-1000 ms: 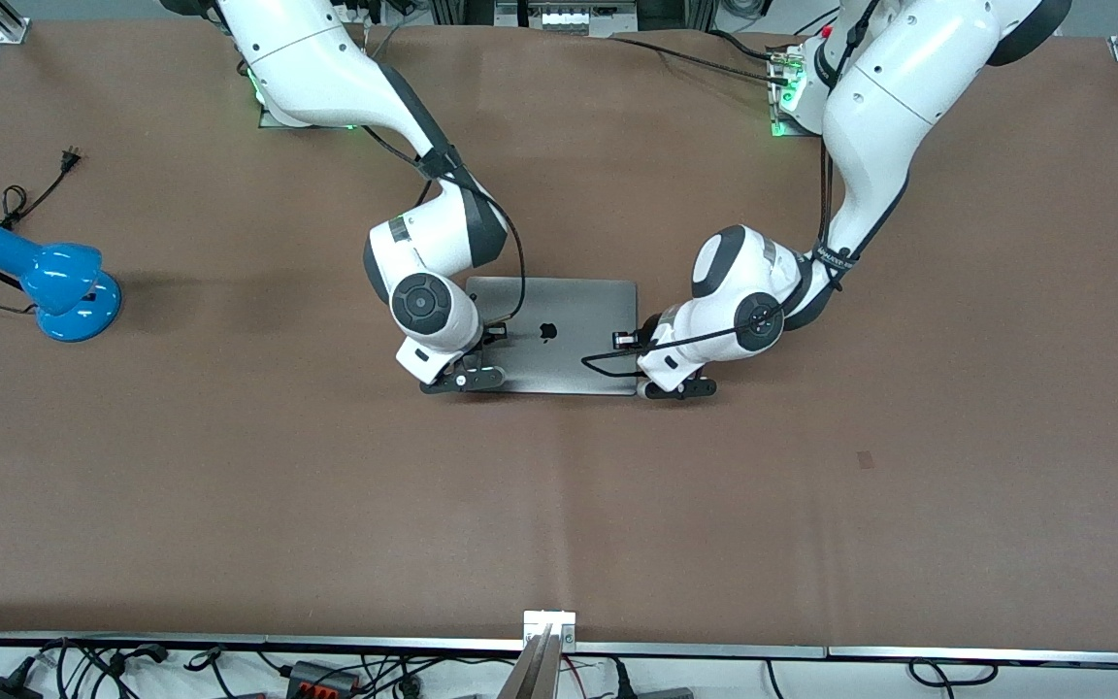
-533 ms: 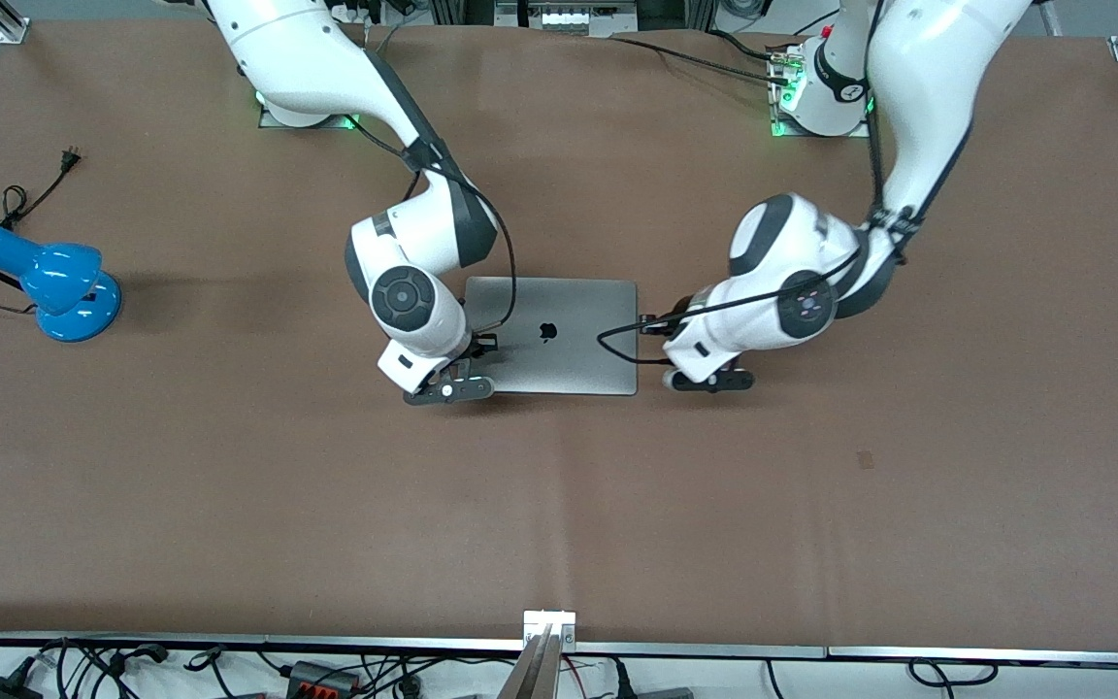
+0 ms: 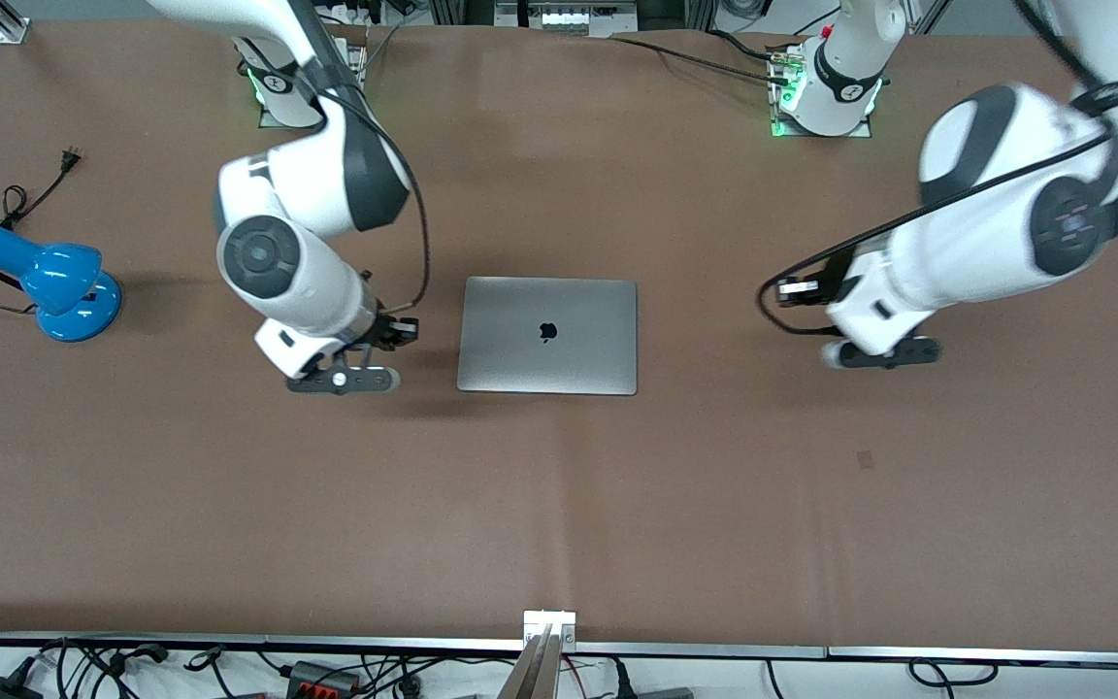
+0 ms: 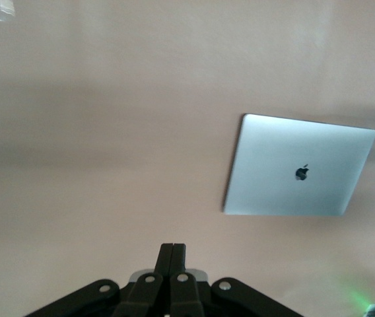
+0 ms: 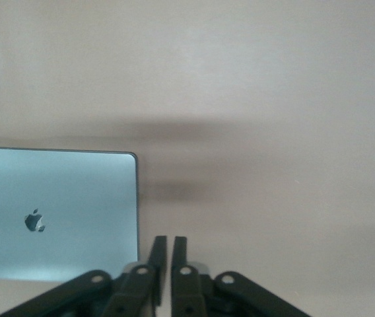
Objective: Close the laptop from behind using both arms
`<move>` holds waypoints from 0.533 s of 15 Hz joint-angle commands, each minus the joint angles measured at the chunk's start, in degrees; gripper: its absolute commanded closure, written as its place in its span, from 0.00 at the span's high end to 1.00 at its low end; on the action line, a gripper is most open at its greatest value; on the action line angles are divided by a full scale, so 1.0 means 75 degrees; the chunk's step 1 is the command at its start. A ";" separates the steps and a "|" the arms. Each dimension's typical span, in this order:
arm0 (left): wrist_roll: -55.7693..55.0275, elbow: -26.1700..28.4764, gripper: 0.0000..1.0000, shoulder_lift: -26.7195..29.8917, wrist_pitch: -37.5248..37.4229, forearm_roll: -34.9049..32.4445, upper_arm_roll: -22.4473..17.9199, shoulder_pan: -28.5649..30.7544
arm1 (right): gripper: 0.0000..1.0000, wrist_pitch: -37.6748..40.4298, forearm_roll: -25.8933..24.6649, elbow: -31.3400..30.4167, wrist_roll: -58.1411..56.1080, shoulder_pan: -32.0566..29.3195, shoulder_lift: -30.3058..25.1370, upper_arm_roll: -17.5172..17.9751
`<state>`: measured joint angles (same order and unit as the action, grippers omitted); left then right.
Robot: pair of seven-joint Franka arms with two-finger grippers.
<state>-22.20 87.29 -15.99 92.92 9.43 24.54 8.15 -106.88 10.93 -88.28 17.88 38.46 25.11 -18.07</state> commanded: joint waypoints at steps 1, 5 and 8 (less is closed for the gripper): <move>0.0078 -0.0808 0.00 0.0256 -0.0820 -0.0471 0.0021 0.0201 | 1.00 0.0678 -0.0098 0.0601 0.0006 0.0040 -0.0067 -0.0448; 0.0732 -0.1514 0.00 0.0257 -0.1396 -0.0565 0.0021 0.0811 | 1.00 0.1430 -0.0086 0.1364 -0.0006 -0.0018 -0.0090 -0.1187; 0.0757 -0.1490 0.00 0.0280 -0.1513 -0.0810 0.0126 0.0742 | 1.00 0.1418 -0.0133 0.1517 -0.0017 -0.0147 -0.0090 -0.1410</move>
<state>-17.44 77.04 -13.40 82.97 6.16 24.32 14.42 -97.51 10.75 -78.37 17.84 37.89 24.06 -27.87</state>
